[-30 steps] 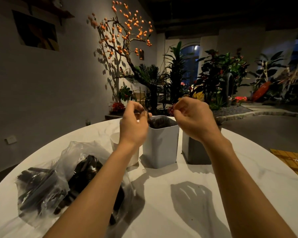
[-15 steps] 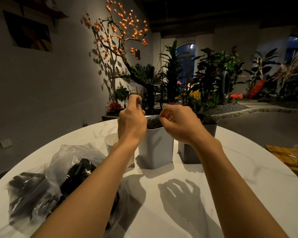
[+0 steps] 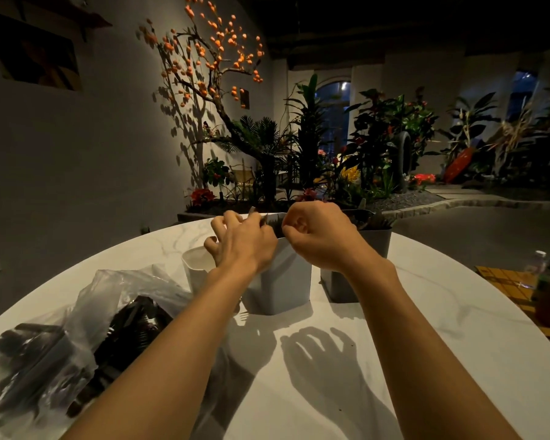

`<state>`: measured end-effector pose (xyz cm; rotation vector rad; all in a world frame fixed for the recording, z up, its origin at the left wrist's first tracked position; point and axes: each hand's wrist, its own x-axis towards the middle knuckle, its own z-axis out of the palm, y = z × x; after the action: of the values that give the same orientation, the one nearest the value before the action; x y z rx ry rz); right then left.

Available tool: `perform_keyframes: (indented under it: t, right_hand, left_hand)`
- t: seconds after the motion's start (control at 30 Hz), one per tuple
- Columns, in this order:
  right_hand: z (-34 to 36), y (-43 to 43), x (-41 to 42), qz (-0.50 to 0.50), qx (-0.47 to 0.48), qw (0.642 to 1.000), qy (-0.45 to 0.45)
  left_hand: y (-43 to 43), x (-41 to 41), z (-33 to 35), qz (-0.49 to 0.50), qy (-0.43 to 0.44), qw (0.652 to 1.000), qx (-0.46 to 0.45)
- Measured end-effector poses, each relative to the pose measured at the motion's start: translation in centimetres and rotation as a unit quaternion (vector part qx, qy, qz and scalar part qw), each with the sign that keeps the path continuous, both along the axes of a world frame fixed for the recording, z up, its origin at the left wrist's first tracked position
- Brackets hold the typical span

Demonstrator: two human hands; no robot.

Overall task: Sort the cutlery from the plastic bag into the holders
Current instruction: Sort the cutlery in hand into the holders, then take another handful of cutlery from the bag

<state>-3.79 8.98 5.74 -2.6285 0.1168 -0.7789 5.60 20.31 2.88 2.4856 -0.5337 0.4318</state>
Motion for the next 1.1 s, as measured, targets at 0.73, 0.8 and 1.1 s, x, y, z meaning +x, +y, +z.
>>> perform_keyframes:
  t: [0.73,0.8,1.1]
  right_hand:
    - [-0.7,9.1,-0.4,0.131,-0.090,0.972,0.174]
    - [-0.9,9.1,0.0,0.084,-0.109,0.980,0.146]
    - [-2.7,10.5,-1.2,0.101,-0.062,0.985,0.121]
  left_hand:
    - [12.5,-2.6,0.7,-0.105,0.015,0.994,0.025]
    - [12.5,-2.5,0.7,-0.100,0.042,0.992,0.061]
    - [13.2,-4.5,2.9,-0.096,0.001,0.986,0.134]
